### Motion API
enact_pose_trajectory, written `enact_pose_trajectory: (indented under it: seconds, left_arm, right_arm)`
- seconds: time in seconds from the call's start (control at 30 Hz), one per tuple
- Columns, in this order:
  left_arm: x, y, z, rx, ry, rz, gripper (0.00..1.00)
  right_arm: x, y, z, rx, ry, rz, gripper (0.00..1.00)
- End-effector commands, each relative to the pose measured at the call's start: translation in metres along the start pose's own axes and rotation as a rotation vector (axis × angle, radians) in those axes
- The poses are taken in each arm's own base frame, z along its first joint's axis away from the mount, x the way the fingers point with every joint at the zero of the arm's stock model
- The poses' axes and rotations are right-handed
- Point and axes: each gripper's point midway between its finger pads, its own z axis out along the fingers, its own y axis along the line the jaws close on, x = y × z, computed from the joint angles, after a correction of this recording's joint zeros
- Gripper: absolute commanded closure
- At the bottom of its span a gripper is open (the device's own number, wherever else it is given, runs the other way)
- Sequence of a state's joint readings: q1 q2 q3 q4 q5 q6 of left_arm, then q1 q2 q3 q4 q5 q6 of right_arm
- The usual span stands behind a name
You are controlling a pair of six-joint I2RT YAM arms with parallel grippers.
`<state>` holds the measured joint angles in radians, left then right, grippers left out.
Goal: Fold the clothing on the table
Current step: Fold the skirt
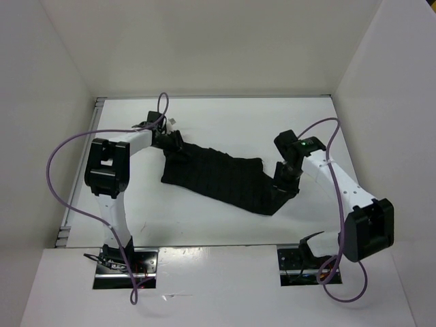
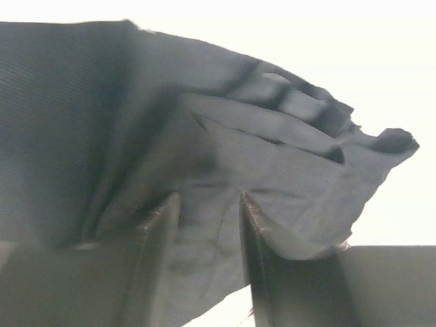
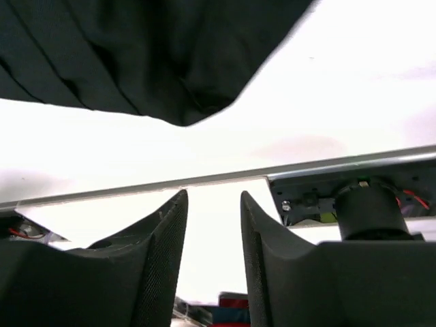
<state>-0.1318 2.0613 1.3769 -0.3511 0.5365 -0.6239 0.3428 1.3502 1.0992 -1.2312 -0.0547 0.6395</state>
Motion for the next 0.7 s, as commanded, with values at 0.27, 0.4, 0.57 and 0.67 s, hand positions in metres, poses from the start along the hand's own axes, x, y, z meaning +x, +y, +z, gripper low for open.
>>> enact_pose_trajectory:
  seconds: [0.27,0.4,0.57,0.67]
  left_arm:
    - [-0.043,-0.097,-0.094,0.143,-0.211,0.229,0.31]
    - [-0.036,-0.088,-0.085,0.138,-0.183,0.213,0.31]
    - [-0.017,-0.071,-0.077,0.120,-0.152,0.190,0.31]
    - [-0.008,-0.064,-0.075,0.110,-0.134,0.176,0.31]
  right_arm:
    - [-0.016,0.044,0.025,-0.120,0.003,0.061,0.55]
    - [-0.017,0.044,0.052,-0.092,0.040,0.065,0.54]
    - [-0.020,0.034,0.085,0.005,0.083,0.063,0.55]
    - [-0.027,0.034,0.100,0.040,0.091,0.055,0.55]
